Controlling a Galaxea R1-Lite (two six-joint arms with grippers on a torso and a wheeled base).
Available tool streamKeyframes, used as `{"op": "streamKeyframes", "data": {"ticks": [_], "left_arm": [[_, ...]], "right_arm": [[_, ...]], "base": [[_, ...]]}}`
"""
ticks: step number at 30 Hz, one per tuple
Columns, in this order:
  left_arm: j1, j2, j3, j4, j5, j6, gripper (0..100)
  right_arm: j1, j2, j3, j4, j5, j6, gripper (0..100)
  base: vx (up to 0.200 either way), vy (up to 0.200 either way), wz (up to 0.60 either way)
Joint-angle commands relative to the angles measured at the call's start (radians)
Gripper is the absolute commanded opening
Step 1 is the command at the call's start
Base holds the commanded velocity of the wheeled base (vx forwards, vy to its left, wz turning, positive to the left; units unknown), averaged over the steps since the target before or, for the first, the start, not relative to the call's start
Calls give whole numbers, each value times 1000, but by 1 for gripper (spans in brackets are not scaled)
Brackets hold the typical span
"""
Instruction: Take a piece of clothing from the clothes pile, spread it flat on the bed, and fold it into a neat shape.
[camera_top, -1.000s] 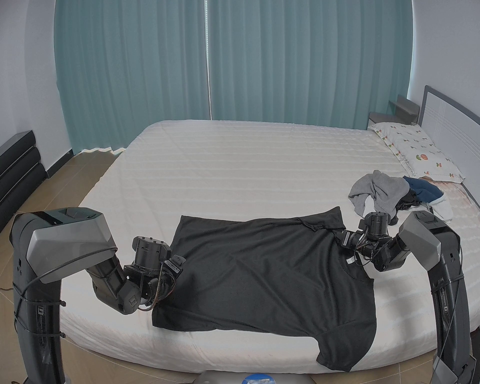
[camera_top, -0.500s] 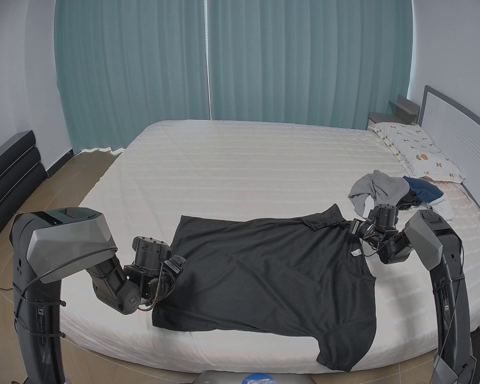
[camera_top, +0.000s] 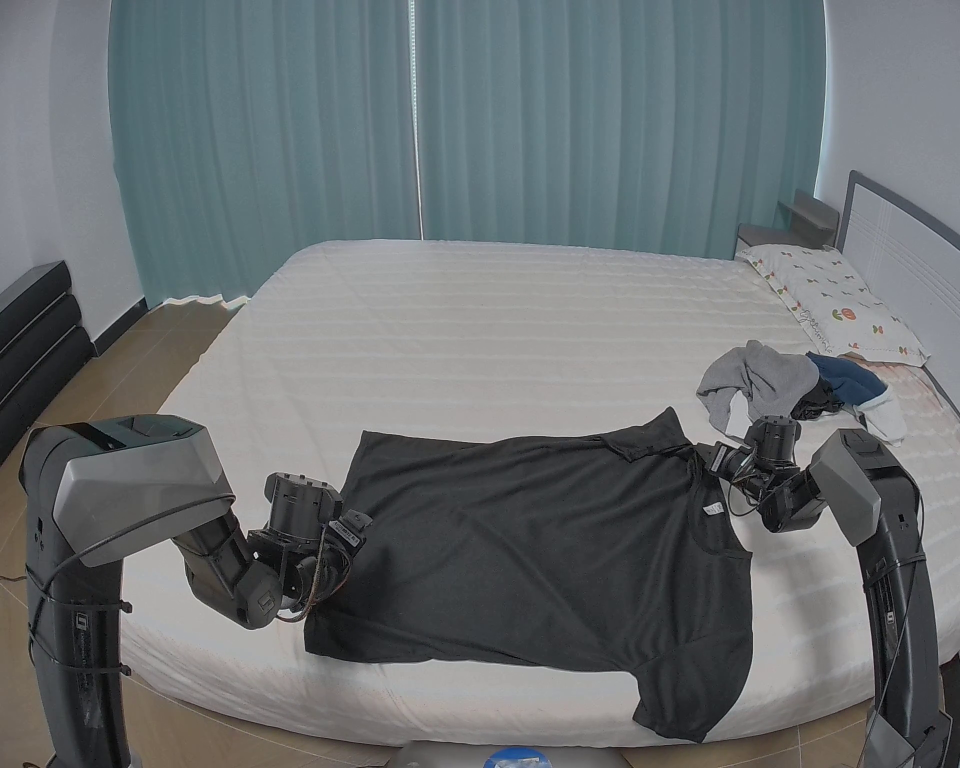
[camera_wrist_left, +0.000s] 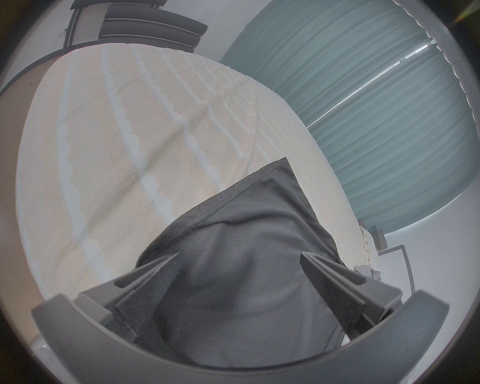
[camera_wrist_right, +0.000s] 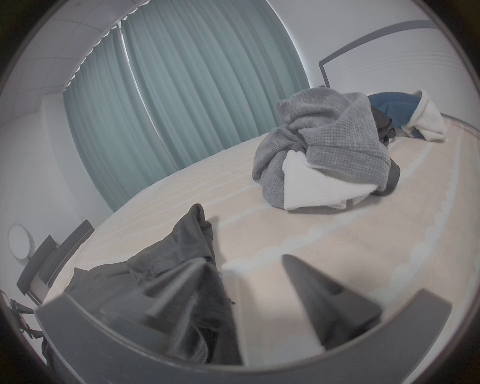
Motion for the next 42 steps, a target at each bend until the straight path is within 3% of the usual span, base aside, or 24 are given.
{"op": "streamKeyframes", "data": {"ticks": [1,5,16,26,27,42], "left_arm": [[0,2,0,0,0,0,100],[0,0,0,0,0,-2,100],[0,-1,0,0,0,-3,100],[0,-1,0,0,0,-3,100],[0,-1,0,0,0,-3,100],[0,-1,0,0,0,-3,100]], "right_arm": [[-5,-59,70,-3,31,25,100],[-17,-137,194,-6,83,62,100],[-57,-203,418,-20,182,65,100],[-54,-214,484,2,213,65,100],[-54,-214,484,3,213,65,0],[-77,-243,506,26,202,61,0]], "base": [[0,0,0],[0,0,0],[0,0,0],[0,0,0],[0,0,0],[0,0,0]]}}
